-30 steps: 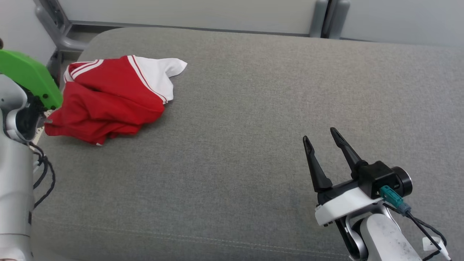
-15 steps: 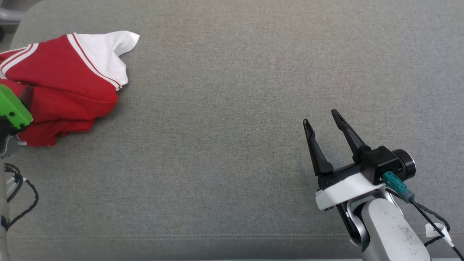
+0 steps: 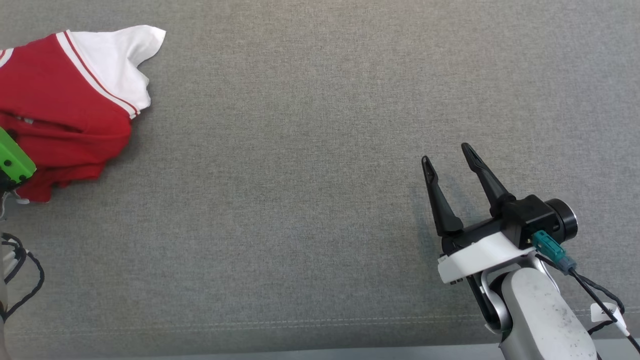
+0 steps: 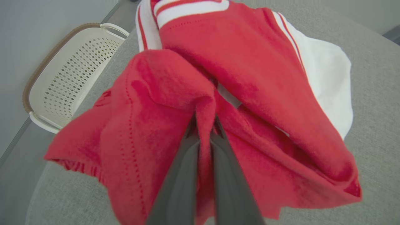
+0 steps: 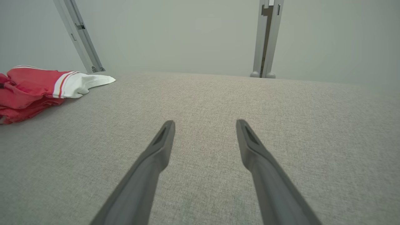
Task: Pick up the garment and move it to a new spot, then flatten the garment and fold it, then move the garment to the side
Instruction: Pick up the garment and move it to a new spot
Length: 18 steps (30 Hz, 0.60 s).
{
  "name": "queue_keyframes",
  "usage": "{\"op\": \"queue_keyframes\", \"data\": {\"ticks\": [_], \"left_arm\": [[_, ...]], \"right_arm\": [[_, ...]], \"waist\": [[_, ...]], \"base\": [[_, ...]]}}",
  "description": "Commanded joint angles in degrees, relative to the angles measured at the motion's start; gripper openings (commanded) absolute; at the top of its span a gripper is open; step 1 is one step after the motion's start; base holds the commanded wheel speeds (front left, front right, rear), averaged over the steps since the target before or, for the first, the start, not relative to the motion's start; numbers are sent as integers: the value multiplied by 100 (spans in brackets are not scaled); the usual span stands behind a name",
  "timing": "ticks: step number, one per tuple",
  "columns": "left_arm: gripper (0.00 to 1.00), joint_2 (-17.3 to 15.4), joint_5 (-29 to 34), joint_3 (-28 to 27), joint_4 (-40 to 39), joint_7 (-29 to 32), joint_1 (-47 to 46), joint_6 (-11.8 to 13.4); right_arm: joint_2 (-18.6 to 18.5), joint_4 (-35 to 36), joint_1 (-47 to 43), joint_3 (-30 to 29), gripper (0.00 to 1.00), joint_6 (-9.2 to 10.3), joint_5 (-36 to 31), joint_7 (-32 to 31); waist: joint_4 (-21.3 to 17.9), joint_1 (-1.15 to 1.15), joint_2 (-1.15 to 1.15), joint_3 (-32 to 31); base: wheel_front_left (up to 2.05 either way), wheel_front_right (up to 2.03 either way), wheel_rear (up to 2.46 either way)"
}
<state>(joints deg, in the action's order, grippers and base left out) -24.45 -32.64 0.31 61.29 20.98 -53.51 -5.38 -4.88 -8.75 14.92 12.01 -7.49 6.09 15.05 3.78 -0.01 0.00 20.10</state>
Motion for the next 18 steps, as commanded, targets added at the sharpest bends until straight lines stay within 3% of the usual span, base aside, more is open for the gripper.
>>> {"op": "queue_keyframes", "data": {"ticks": [1,6,18], "left_arm": [[0,-52,41,31,6,-92,-105,-14],[0,-133,226,131,-134,-684,-227,42],[0,-172,625,308,-882,-2215,-270,440]], "right_arm": [[-31,-7,75,-8,100,0,12,13],[-19,-37,49,-33,100,0,6,13],[35,-104,-134,-24,100,0,107,13]], "waist": [[22,1,0,-18],[88,1,0,-101],[73,1,0,-583]], "base": [[0,0,0],[0,0,0],[0,0,0]]}}
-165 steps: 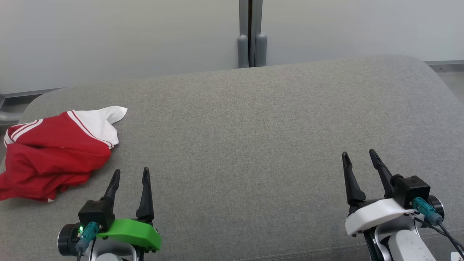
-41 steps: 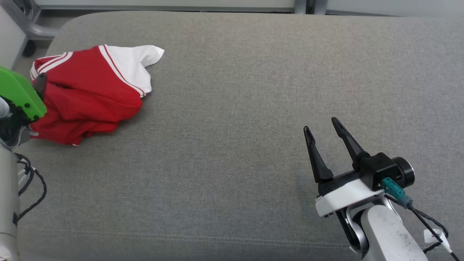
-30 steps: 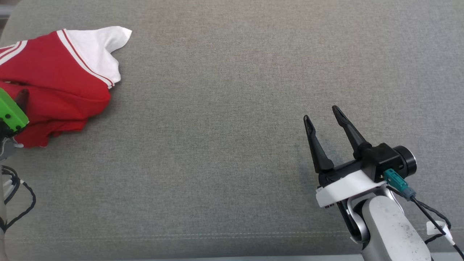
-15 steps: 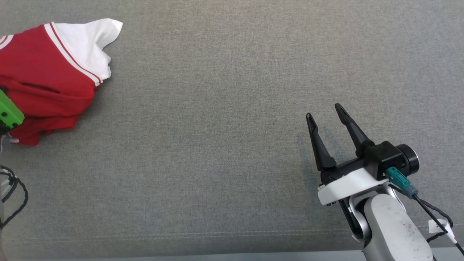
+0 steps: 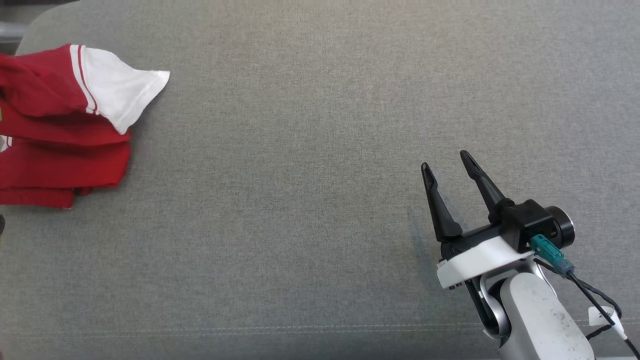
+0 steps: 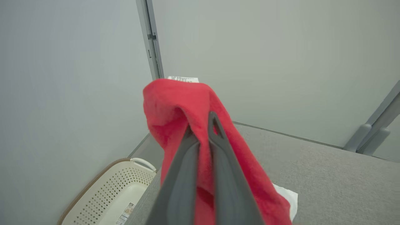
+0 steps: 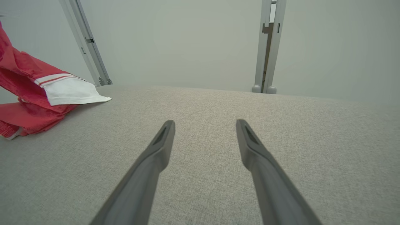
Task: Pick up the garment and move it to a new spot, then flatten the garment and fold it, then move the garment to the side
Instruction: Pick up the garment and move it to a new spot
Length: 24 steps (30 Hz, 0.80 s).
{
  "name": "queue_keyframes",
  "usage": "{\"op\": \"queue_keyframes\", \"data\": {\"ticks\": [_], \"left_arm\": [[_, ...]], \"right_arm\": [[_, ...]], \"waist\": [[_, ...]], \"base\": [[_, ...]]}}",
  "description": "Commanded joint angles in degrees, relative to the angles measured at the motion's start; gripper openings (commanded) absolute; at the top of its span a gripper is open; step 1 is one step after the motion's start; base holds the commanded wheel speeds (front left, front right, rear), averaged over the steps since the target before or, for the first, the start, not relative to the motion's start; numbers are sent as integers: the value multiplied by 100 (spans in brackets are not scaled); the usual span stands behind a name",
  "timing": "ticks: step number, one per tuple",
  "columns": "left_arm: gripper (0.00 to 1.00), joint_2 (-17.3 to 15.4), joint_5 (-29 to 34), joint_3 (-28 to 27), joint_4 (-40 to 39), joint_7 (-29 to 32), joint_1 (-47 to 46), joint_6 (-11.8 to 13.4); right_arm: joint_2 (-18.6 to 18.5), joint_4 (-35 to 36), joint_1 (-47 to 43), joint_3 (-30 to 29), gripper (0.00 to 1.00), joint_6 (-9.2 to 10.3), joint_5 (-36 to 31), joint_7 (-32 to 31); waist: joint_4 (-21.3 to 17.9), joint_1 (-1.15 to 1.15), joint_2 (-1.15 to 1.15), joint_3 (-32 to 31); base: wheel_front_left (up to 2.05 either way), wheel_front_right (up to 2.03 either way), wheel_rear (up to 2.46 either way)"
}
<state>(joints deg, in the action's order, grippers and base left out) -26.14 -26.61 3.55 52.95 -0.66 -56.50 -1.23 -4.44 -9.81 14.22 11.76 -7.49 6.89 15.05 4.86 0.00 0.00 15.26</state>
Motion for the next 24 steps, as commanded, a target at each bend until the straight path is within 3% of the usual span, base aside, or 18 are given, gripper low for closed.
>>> {"op": "queue_keyframes", "data": {"ticks": [1,10,18,24], "left_arm": [[0,27,17,-15,-151,-136,79,37],[0,415,103,193,-1892,-606,1168,222],[0,816,306,796,-4321,-26,2786,606],[0,1051,473,1471,-5223,432,3401,638]], "right_arm": [[-2,10,-81,-3,100,0,31,13],[83,-4,-303,80,100,1,117,13],[122,125,-406,0,100,0,124,13],[137,243,-336,-72,100,0,146,13]], "waist": [[-47,0,0,-145],[-317,0,0,-609],[-665,0,0,-672],[-1055,0,0,-540]], "base": [[0,0,0],[0,0,0],[0,0,0],[0,0,0]]}}
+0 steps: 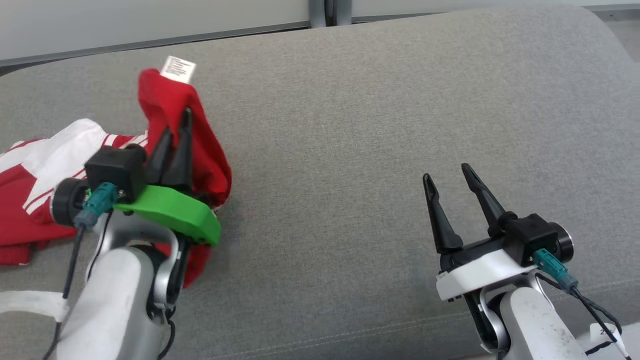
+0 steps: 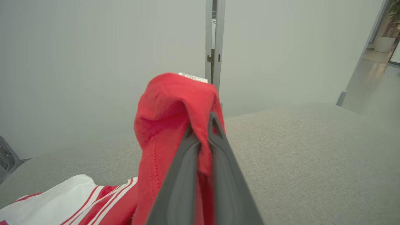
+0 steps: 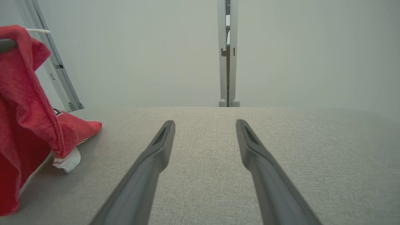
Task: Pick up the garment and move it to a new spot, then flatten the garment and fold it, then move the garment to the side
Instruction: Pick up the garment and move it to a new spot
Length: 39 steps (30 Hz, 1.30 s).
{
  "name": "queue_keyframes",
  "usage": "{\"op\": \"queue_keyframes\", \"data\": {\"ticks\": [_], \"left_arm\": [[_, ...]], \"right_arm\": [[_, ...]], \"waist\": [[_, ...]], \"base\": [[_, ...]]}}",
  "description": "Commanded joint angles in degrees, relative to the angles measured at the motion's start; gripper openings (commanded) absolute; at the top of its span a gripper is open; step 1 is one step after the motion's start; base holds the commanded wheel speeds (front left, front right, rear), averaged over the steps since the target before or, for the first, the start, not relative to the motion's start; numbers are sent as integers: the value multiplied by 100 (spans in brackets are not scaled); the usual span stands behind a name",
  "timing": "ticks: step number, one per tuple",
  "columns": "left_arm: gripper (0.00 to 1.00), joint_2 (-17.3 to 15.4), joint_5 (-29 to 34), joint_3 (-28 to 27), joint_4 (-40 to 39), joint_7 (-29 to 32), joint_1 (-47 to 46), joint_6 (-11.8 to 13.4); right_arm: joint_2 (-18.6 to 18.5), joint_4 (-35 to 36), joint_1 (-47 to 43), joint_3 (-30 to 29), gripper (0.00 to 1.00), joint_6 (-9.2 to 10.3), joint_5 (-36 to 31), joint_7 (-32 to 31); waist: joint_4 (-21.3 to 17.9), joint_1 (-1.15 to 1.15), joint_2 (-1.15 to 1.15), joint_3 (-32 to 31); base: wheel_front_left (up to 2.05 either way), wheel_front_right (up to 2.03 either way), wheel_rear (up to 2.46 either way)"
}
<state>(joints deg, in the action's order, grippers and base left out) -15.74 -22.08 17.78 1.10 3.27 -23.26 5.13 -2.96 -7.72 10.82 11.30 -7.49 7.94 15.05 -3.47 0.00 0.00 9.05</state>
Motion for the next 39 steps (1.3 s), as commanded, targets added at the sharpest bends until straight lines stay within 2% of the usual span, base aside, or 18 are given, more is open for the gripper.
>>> {"op": "queue_keyframes", "data": {"ticks": [1,12,27,38,39], "left_arm": [[0,11,20,48,-38,38,77,3],[0,388,155,617,129,283,-486,-156],[0,682,274,945,1337,373,-1559,-385],[0,924,164,1120,2869,204,-2074,-621],[33,931,156,1134,3009,191,-2098,-645]], "right_arm": [[-11,34,4,-26,100,0,42,13],[1,215,139,-176,100,0,352,13],[3,316,133,-23,100,0,837,13],[4,523,-107,-276,100,0,1039,13],[5,513,-79,-247,100,0,1051,13]], "waist": [[-223,0,0,82],[-1293,0,0,496],[-2896,0,0,919],[-2944,0,0,1234],[-2942,0,0,1245]], "base": [[0,0,0],[0,0,0],[0,0,0],[0,0,0],[0,0,0]]}}
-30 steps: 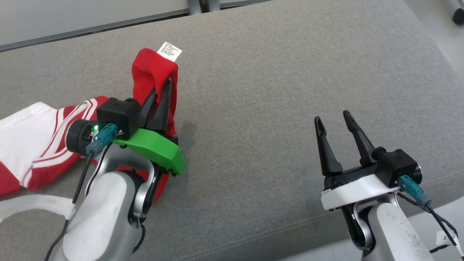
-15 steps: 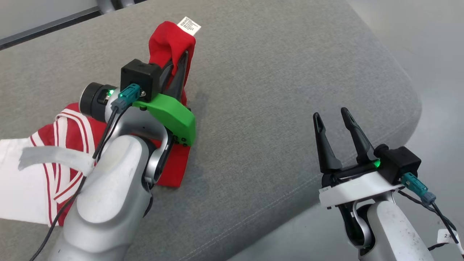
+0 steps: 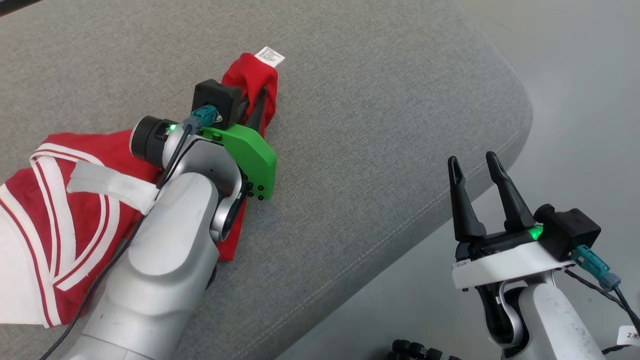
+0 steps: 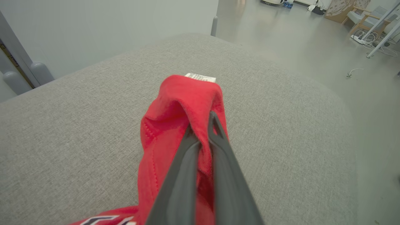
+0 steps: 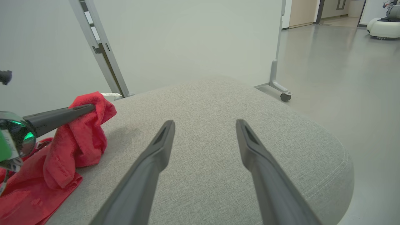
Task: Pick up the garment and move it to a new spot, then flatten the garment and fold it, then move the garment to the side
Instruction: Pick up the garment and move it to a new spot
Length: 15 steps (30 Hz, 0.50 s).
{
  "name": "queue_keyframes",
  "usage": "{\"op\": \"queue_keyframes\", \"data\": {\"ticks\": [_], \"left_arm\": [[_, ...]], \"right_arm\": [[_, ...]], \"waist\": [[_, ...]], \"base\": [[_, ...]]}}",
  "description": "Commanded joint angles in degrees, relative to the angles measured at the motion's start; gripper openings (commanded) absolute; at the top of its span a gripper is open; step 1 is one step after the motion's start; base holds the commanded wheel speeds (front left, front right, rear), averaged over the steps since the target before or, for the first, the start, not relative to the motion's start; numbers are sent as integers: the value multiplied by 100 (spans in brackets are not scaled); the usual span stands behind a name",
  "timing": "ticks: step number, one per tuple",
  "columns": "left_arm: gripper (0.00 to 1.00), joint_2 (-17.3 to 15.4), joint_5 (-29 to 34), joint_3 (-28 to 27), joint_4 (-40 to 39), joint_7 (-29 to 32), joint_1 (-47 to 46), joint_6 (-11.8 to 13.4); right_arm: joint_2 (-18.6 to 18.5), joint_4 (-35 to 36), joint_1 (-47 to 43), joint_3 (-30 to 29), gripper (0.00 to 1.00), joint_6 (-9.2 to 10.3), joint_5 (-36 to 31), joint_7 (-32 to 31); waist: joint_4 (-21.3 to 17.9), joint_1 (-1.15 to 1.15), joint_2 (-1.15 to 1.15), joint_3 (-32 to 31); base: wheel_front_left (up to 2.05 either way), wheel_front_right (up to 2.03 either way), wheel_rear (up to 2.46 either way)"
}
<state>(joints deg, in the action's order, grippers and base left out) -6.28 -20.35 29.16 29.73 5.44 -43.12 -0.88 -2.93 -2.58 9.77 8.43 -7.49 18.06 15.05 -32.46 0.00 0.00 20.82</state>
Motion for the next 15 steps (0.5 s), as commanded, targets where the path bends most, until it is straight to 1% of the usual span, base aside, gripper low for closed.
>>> {"op": "queue_keyframes", "data": {"ticks": [1,4,8,12,15], "left_arm": [[100,1,-45,-13,240,-77,-142,-65],[100,49,-91,-8,532,-187,-225,-120],[100,83,-151,3,685,-324,-281,-184],[100,93,-50,123,513,-531,-316,-227],[100,108,-31,194,187,-624,-214,-212]], "right_arm": [[1,-6,61,69,100,0,55,13],[-1,-34,159,148,100,0,78,13],[-1,-74,248,220,100,0,57,13],[-1,-151,343,285,100,1,-13,13],[0,-187,359,215,100,0,-89,13]], "waist": [[-42,0,0,81],[-35,0,0,106],[-24,0,0,114],[17,0,0,60],[229,0,0,-20]], "base": [[0,0,0],[0,0,0],[0,0,0],[0,0,0],[0,0,0]]}}
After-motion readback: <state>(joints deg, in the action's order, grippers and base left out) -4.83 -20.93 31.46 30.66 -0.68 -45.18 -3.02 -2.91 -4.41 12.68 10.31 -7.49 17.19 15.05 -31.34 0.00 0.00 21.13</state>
